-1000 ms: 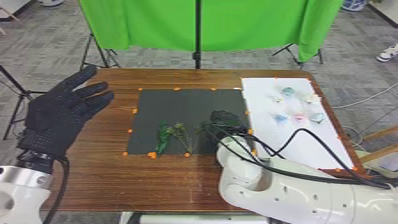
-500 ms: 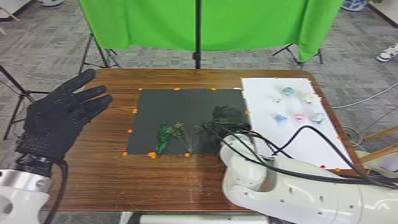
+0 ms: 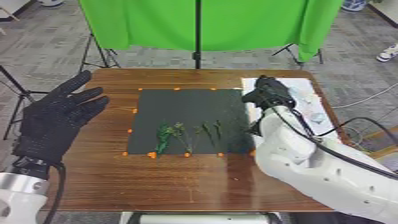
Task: Arrange flowers
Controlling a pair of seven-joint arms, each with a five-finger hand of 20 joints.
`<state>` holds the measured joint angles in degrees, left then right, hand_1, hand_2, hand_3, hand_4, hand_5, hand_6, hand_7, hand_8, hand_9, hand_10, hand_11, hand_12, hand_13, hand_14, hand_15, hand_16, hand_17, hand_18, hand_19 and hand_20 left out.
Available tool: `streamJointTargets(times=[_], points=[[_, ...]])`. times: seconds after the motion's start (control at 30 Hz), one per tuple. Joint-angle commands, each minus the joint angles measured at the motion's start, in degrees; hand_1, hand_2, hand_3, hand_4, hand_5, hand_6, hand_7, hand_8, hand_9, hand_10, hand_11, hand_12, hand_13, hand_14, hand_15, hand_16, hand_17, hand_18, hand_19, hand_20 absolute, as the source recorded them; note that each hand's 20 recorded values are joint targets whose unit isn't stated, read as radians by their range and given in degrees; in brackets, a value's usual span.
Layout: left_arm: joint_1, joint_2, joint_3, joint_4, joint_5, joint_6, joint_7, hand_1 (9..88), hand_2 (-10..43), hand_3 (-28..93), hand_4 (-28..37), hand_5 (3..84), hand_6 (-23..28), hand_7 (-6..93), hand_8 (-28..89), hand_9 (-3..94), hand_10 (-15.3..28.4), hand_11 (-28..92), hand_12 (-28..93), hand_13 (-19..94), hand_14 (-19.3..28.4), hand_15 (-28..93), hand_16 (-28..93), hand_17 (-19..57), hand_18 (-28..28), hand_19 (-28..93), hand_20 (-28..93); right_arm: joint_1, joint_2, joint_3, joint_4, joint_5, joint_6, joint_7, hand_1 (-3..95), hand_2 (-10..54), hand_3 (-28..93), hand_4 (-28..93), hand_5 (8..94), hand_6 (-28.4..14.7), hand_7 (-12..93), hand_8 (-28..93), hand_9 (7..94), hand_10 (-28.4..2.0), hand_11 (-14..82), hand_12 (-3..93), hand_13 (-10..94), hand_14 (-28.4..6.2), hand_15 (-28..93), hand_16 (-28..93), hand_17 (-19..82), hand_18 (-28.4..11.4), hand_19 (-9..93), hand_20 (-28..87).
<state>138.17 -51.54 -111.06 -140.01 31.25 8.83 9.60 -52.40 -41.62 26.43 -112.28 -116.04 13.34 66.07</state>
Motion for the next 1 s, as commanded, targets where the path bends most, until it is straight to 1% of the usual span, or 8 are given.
streamJointTargets(times=[0.03, 0.27, 0.47, 0.63, 0.7, 0.73, 0.8, 1.0], points=[[0.3, -0.74, 0.58, 0.03, 0.28, 0.14, -0.72, 23.6, 7.5, 77, -24.4, 32.5, 7.9, 16.7, -11, 30.2, 20.9, 25, 11, 23, 28.0, 44, -7, -11.1, 28.4, 57, 1, -2.6, 7.0, -1.1, 3.7, 0.4, -0.3, 2.2, 34.9, -9.4, 73, -23, 48.9, -5.4, 9, -10, 78.5, -16.9, 21.6, 14.9, 79, -11.6, 57, 15, 45, -23.5, 93, 27], [-1.0, -0.93, 1.17, 0.27, 0.34, 0.29, -1.41, 23.6, 7.6, 77, -24.4, 32.4, 7.8, 16.8, -11, 30.3, 20.9, 25, 11, 23, 28.0, 44, -7, -11.1, 28.4, 57, 1, -4.6, 6.9, -0.8, 5.2, 2.9, -3.5, 1.6, 34.5, -9.4, 73, -23, 47.5, -4.1, 10, -10, 80.2, -16.3, 22.8, 15.4, 80, -11.0, 58, 15, 45, -23.5, 93, 28], [-1.6, -1.29, 1.57, 0.44, 0.52, -0.37, -1.73, 23.6, 7.5, 77, -24.4, 32.3, 7.8, 16.8, -11, 30.3, 20.8, 25, 11, 23, 28.0, 44, -7, -11.1, 28.4, 57, 1, -4.1, 5.6, -2.6, 6.6, 3.6, -4.8, 1.2, 35.3, -9.5, 72, -24, 48.3, -1.4, 11, -11, 80.2, -15.9, 23.0, 15.6, 80, -10.7, 58, 16, 45, -23.3, 93, 28], [-1.6, -1.28, 1.65, 0.58, 0.38, -0.52, -1.62, 23.6, 7.5, 77, -24.4, 32.4, 7.9, 16.8, -11, 30.3, 20.8, 25, 11, 23, 28.0, 44, -7, -11.1, 28.4, 57, 1, -1.6, 4.6, -7.2, 8.8, 1.0, -2.3, 1.5, 40.1, -9.5, 73, -27, 61.1, 1.1, 13, -12, 82.3, -14.1, 22.3, 15.5, 80, -9.9, 56, 16, 45, -22.4, 93, 27], [-1.6, -1.39, 1.75, 0.5, 0.57, -0.41, -1.73, 23.6, 7.5, 77, -24.3, 32.4, 7.9, 16.8, -11, 30.3, 20.8, 25, 11, 23, 28.0, 44, -7, -11.1, 28.4, 57, 1, -0.2, 4.6, -10.2, 9.8, -1.8, 0.6, 1.4, 44.3, -9.5, 72, -28, 69.2, 1.8, 13, -9, 84.9, -11.6, 21.0, 17.1, 82, -8.7, 55, 17, 46, -21.5, 93, 25], [-1.1, -1.28, 1.62, 0.26, 0.5, -0.31, -1.11, 23.6, 7.5, 77, -24.3, 32.4, 7.9, 16.8, -11, 30.3, 20.8, 25, 11, 23, 28.0, 44, -7, -11.1, 28.4, 57, 1, 1.3, 4.5, -12.7, 10.6, -3.9, 3.0, 1.7, 47.9, -9.5, 69, -28, 73.9, 2.0, 13, -5, 86.6, -10.5, 19.0, 19.5, 82, -8.2, 54, 18, 47, -21.0, 93, 25], [-1.9, -1.29, 1.68, 0.31, 0.64, -0.69, -1.81, 23.6, 7.5, 77, -24.3, 32.4, 7.9, 16.8, -11, 30.3, 20.9, 25, 11, 23, 28.0, 44, -7, -11.1, 28.4, 57, 1, 1.2, 4.6, -13.0, 10.5, -6.2, 4.9, 1.9, 53.6, -9.5, 65, -28, 84.9, 2.5, 15, 1, 92.3, -7.8, 15.9, 24.9, 86, -6.3, 52, 19, 48, -19.8, 93, 26], [-1.4, -1.31, 0.84, -0.17, 0.8, -0.76, -1.51, 23.5, 7.4, 77, -24.3, 32.4, 7.9, 16.8, -11, 30.3, 20.8, 25, 11, 23, 28.0, 44, -7, -11.1, 28.4, 57, 1, 4.3, 4.0, -15.0, 8.5, -10.3, 9.5, 0.9, 56.5, -9.5, 65, -28, 89.7, 2.5, 16, 3, 93.7, -7.5, 21.0, 24.0, 88, -4.9, 52, 20, 50, -18.8, 93, 28]])
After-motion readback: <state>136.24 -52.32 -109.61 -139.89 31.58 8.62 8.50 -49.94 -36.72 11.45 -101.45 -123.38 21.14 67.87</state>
